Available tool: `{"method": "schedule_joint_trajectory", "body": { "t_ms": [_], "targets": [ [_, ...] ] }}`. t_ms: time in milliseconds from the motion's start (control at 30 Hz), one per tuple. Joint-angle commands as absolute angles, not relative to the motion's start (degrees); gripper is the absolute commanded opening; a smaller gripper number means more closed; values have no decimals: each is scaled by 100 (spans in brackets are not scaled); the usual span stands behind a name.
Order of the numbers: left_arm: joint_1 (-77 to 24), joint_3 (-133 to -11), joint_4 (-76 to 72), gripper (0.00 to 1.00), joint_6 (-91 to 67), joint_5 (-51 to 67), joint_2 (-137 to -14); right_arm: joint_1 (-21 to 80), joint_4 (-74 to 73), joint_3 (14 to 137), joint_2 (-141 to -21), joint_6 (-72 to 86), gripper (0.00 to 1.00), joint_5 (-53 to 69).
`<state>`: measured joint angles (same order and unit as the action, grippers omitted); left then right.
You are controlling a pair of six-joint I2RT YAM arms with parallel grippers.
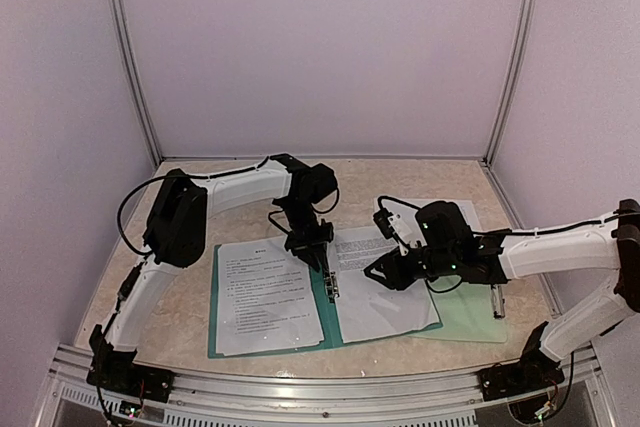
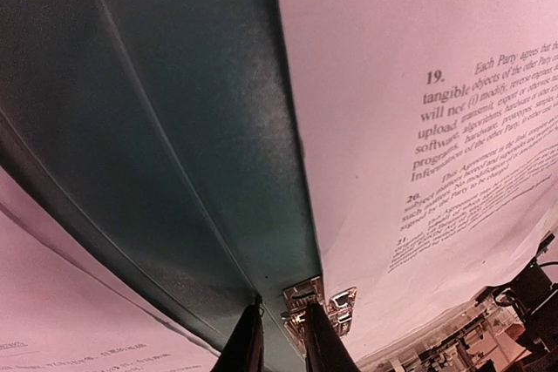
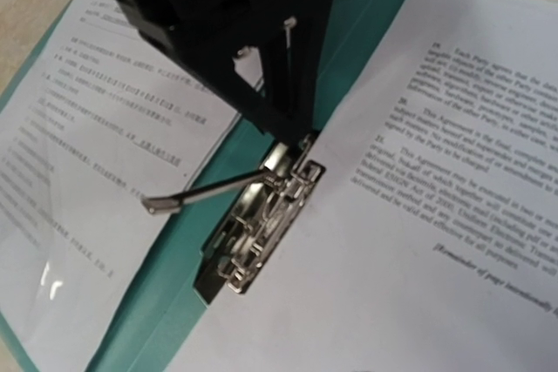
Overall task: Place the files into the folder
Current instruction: Clamp the file with the spring clip on the folder.
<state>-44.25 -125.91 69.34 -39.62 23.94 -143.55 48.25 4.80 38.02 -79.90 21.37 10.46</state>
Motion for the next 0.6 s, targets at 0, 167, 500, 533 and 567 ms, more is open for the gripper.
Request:
{"method": "schedule_joint_trajectory", "body": {
  "t_ms": [0,167,500,533,567],
  "targets": [
    [-4508,-12710,7075,15,-4006,2408,-14512,4873,581,3702,-7892,2162,33,1076],
    [-4518,-12701,7065,11,-4025,2338,-14485,4872,599,3690,-7915,2162,33,1098],
    [-4518,-12684,7032,0,-3971,2175,-14395,4870,573,3745,-7961,2121,33,1111],
    [-4512,-12687,7023,0,-3942,2145,-14382,4869,553,3766,-7963,2103,33,1116],
    [-4509,-12690,7021,0,-3905,2112,-14375,4871,544,3789,-7974,2082,33,1123]
  ]
}}
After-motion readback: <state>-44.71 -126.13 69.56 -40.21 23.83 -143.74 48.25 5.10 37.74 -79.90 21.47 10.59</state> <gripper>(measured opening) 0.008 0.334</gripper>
